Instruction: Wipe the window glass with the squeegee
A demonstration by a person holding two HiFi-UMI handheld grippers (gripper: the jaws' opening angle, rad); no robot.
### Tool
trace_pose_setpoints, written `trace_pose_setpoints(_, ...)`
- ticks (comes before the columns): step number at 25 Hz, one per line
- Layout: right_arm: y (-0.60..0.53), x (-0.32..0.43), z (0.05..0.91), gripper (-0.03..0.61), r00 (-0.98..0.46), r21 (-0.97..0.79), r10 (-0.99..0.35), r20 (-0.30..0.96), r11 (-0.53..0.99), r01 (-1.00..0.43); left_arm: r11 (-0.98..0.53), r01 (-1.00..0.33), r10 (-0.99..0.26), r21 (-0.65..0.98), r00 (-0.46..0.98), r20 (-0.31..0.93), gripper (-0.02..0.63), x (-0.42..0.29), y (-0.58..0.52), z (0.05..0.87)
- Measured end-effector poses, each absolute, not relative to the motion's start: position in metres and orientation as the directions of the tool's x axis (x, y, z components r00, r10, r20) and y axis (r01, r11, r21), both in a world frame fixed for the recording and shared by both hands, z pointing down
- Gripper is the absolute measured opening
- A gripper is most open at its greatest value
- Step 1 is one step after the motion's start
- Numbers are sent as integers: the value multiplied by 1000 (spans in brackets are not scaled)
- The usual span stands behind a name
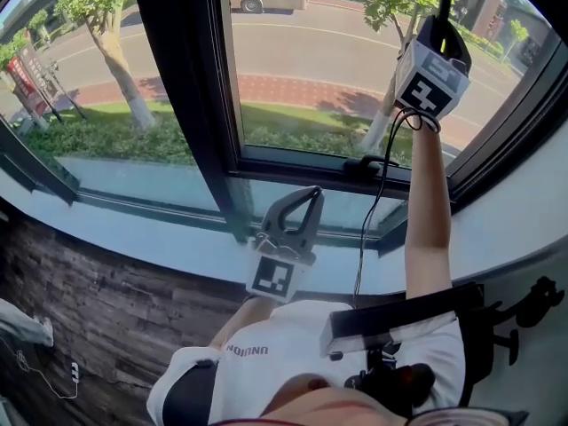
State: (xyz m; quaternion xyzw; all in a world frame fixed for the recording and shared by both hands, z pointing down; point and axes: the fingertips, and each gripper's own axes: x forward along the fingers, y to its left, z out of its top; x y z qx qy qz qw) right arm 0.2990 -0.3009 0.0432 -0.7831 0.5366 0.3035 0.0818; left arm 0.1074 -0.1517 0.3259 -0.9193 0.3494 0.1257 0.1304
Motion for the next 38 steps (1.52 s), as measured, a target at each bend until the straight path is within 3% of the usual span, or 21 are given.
trace_pose_setpoints(5, -306, 314, 64, 92, 303, 164, -806, -509, -436, -885, -708, -693, -632, -138, 708, -315, -5, 109, -151, 321)
trace_pose_setpoints(22, -302, 306, 133, 92, 323, 182, -822, -469, -448, -875, -737, -657, -604, -158, 746, -281, -5, 112, -161, 320)
trace_pose_setpoints(29, -299, 306, 155, 92, 335, 180, -827, -451, -452, -874, -687, -659, -550, -304, 746, -374, -5, 124, -193, 260)
trace_pose_setpoints(38, -296, 309, 196, 92, 343, 182, -841, -418, -448, -876, -672, -687, -543, -275, 710, -448, -5, 131, -223, 223)
